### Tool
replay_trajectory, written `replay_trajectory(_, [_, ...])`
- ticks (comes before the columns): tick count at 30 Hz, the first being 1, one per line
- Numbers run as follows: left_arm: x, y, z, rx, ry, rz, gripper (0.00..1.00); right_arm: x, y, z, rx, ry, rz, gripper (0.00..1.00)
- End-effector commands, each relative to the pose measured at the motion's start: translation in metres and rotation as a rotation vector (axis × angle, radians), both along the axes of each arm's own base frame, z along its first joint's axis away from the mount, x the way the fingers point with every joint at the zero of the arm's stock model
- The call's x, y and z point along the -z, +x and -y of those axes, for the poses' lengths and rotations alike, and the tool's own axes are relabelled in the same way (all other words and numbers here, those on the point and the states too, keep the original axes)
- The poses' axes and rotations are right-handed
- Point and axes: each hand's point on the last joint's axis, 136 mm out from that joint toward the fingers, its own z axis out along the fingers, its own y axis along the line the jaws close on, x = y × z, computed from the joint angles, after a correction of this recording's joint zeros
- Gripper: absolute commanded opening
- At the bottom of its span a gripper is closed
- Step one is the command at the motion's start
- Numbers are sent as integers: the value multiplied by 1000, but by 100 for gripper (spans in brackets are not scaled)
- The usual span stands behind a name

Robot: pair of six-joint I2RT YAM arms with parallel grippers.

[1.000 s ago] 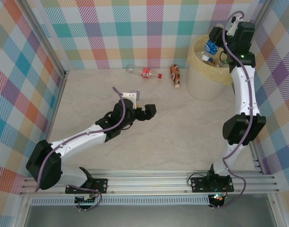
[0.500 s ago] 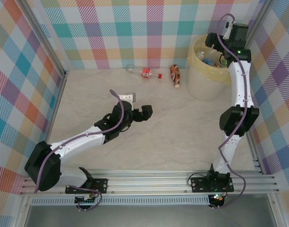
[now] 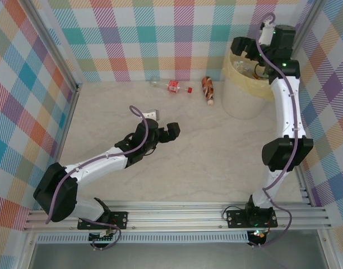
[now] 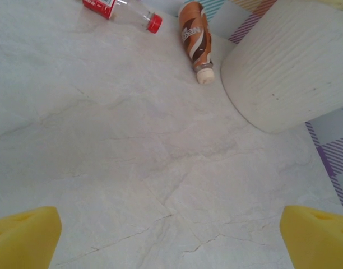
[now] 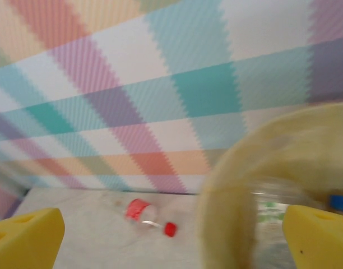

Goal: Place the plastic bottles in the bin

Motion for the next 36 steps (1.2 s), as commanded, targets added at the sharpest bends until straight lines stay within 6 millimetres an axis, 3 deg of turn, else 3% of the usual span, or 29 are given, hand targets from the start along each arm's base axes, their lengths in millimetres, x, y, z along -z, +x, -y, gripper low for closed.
replay_trajectory(1, [-5, 10, -7, -62, -32, -18, 100, -2, -16, -55, -184, 22, 40, 100])
replay_trajectory(4, [1, 12, -8, -80, -41, -44, 100, 14, -25, -90, -281, 17, 23, 100])
replay_trajectory(8, [9, 15, -16, -124, -60, -84, 100, 54, -34, -132, -375, -29, -36, 100])
replay_trajectory(12, [15, 16, -19, -146, -61, -102, 100, 108, -22, -144, -328, -96, -141, 100])
replay_trajectory(19, [29, 21, -44, -283, -2, -97, 100, 192, -3, -156, -311, -172, -294, 100])
replay_trajectory(23, [35, 21, -47, -303, -29, -74, 100, 239, 24, -133, -148, -307, -397, 100])
replay_trajectory(26, [42, 21, -43, -262, -24, -102, 100, 261, 40, -116, -53, -394, -467, 100])
replay_trajectory(33, [53, 22, -26, -168, 15, -165, 100, 290, 71, -91, 102, -497, -478, 99])
replay_trajectory(36, [56, 21, -25, -162, 11, -167, 100, 304, 77, -89, 108, -502, -491, 92])
